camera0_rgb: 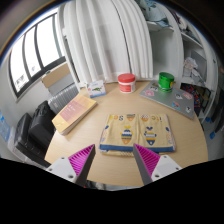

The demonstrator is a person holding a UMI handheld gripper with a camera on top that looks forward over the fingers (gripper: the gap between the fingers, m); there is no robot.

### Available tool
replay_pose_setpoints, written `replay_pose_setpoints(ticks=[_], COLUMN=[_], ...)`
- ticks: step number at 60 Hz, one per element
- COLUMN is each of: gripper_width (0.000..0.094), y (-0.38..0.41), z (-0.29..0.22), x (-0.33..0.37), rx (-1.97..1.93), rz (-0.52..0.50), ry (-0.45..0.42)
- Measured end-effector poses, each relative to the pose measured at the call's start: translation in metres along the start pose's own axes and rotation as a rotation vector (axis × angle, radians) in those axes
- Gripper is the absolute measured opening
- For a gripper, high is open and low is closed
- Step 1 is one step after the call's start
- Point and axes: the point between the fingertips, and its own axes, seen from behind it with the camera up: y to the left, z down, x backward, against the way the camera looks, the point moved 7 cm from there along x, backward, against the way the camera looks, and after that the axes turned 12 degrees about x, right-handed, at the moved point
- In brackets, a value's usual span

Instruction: Fold towel

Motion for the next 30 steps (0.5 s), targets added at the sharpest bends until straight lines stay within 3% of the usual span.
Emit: replay_pose_setpoints(ticks=[6, 13, 15, 17, 22, 30], gripper_width=[0.0604, 0.0501, 0.0434, 0.0326, 0.0087, 0.0042], y=[0.02, 0.03, 0.029, 0.029, 0.025, 0.025], z=[-0.014, -0.019, -0.007, -0.019, -0.015, -0.015], x=[-0.072, -0.122, -0.134, -0.137, -0.142, -0.14], rx=[0.014, 0.165, 0.221, 0.236, 0.216, 0.238], rz=[0.015, 0.069, 0.093, 0.112, 0.139, 0.151], ry=[0.046, 0.048, 0.079, 0.007, -0.023, -0.017])
